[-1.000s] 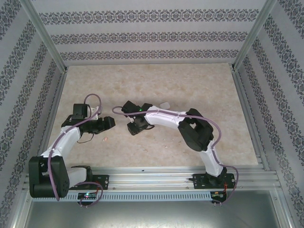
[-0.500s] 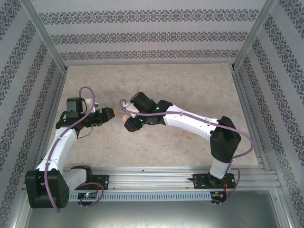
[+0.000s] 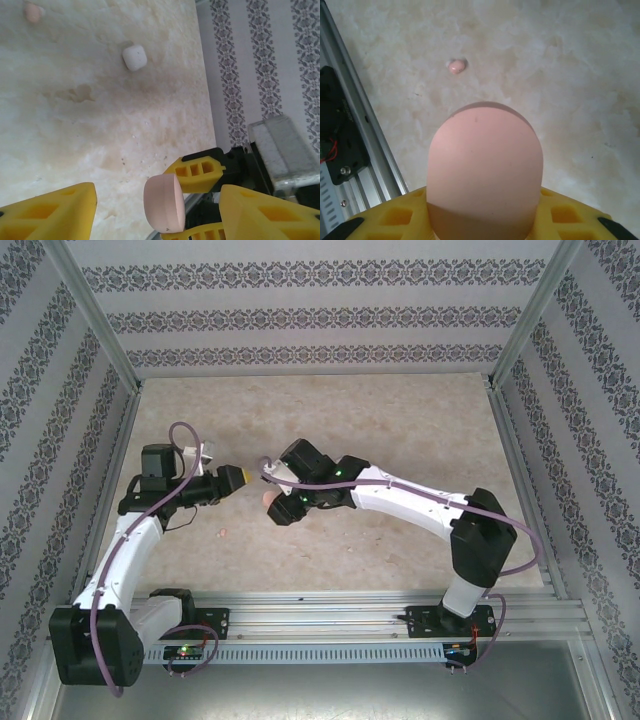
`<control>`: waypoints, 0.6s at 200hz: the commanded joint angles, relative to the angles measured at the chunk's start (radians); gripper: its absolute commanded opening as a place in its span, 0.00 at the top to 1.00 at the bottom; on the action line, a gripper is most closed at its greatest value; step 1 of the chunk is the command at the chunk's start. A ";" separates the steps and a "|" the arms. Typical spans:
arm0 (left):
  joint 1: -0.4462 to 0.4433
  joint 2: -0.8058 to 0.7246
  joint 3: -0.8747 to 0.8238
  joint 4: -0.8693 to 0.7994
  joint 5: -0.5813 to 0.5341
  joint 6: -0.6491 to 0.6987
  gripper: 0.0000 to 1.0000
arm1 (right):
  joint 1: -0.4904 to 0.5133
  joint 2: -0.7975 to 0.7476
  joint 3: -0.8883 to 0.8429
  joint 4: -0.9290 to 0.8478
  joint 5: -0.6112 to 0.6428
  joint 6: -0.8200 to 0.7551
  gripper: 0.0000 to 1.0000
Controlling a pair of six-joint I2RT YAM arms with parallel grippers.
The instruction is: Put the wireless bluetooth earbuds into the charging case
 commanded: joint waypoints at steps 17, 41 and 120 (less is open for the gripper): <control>-0.103 0.038 -0.008 0.088 0.031 -0.032 0.35 | -0.008 -0.044 0.027 -0.004 -0.018 -0.015 0.77; -0.148 0.072 -0.006 0.122 0.031 -0.060 0.36 | -0.006 -0.054 0.032 -0.003 -0.015 -0.010 0.77; -0.180 0.130 -0.001 0.192 0.091 -0.171 0.47 | -0.009 -0.094 0.006 0.027 0.018 0.003 0.76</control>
